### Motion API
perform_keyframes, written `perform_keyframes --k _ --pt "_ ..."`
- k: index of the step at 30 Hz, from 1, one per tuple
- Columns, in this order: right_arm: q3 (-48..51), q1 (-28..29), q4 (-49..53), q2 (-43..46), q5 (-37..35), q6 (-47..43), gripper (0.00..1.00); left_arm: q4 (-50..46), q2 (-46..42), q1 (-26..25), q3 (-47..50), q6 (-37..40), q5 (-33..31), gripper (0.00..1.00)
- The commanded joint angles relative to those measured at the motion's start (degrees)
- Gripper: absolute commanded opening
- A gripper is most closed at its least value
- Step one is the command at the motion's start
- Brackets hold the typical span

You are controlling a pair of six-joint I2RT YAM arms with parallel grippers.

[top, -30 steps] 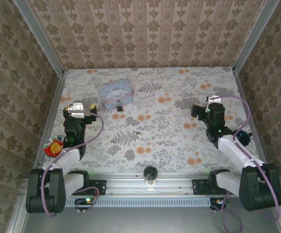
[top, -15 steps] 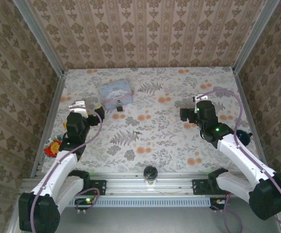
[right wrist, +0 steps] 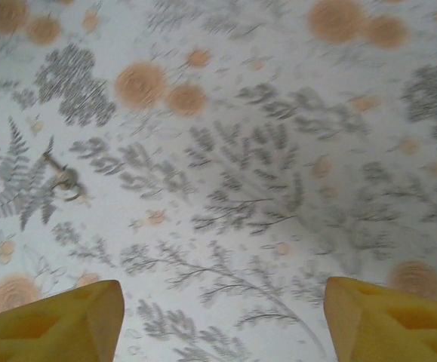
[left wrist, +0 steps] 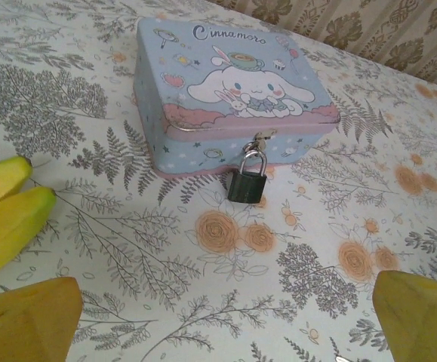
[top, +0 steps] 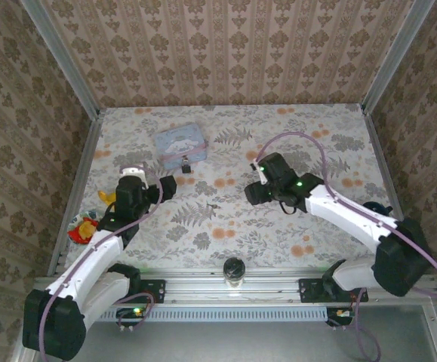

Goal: Unlock the padlock with the key

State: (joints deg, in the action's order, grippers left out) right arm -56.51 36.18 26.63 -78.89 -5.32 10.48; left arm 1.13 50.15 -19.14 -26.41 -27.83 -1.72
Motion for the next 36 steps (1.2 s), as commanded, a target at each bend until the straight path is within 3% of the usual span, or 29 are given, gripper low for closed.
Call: perform_keyframes --k 1,9,17,25,36 --pt "-2.91 2.09 3.03 -4.89 4.63 -2.51 0.68 -3.17 -1.93 -0.51 -0.15 -3.36 -0.82 1.0" --pt "-9.5 7.15 2.63 -16.93 5.87 -5.83 0.55 -6.95 -4.35 -0.55 0.63 -4.73 -3.64 1.0" --pt "-15.82 8.44 2.42 -25.43 8.86 -7.38 0.47 -6.29 -8.21 -0.55 2.81 -5.3 -4.48 1.0" --pt "-20.12 9.16 3.79 -30.75 11.21 -9.15 0.43 -6.77 -9.37 -0.43 3.54 -5.96 -4.96 1.0" --pt "-23.22 9.66 6.48 -34.66 11.92 -10.22 0.45 -6.4 -9.37 -0.29 3.91 -6.62 -4.5 1.0"
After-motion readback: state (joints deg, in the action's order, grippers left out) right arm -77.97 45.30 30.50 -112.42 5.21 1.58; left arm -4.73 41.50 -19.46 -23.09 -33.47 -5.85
